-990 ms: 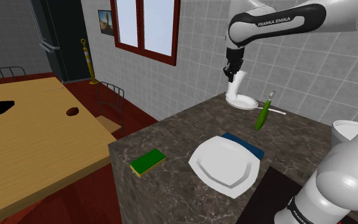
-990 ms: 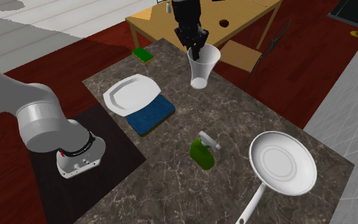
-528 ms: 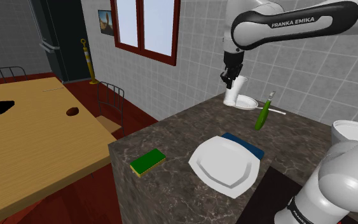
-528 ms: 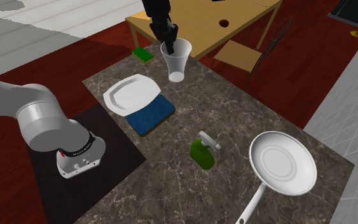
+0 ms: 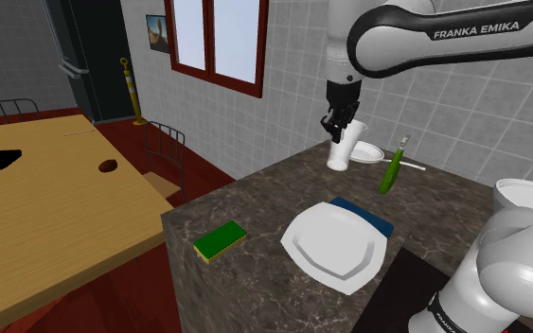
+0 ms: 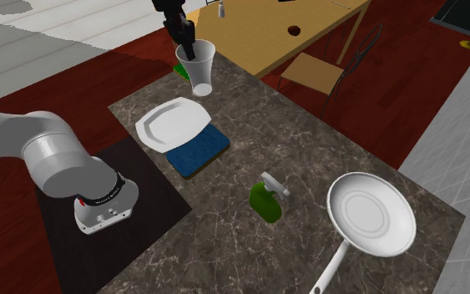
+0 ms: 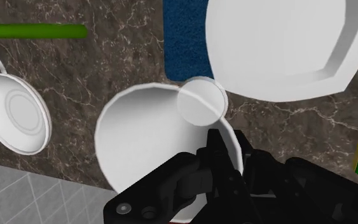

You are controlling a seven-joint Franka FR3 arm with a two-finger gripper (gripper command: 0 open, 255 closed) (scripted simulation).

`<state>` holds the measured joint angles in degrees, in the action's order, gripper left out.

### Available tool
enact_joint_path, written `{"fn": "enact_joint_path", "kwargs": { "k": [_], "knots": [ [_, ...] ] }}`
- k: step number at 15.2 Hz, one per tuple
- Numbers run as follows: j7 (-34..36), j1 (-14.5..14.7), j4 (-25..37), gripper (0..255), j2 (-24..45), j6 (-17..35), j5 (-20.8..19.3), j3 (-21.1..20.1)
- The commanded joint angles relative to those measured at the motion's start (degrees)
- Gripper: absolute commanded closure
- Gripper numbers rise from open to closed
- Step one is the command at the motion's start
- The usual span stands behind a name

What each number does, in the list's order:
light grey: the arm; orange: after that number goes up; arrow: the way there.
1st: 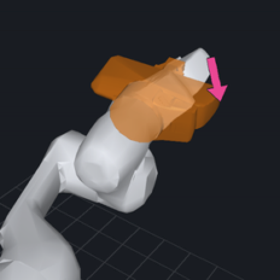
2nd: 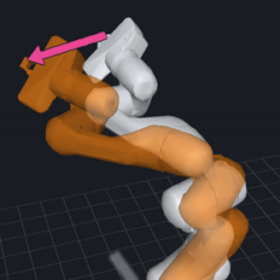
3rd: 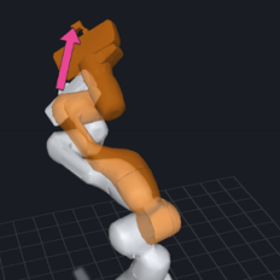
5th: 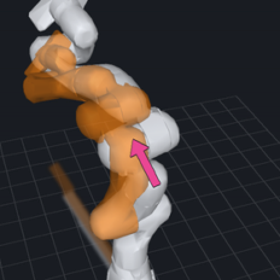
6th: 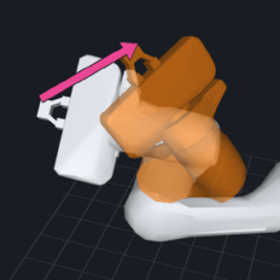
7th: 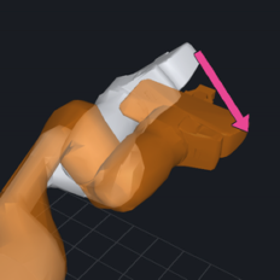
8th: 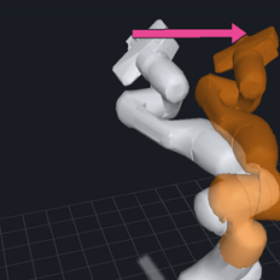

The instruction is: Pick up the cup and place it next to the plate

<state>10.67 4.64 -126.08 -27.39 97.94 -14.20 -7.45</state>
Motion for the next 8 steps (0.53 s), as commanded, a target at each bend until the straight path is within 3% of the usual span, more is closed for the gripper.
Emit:
{"fn": "enact_joint_path", "kwargs": {
  "k": [1, 8],
  "knots": [
    [2.6, 1.2, -1.1, 255, -1.3, -1.0, 1.2, -2.0],
    [11.3, 5.0, -1.0, 255, -3.3, -5.0, 5.8, -9.3]
  ]
}}
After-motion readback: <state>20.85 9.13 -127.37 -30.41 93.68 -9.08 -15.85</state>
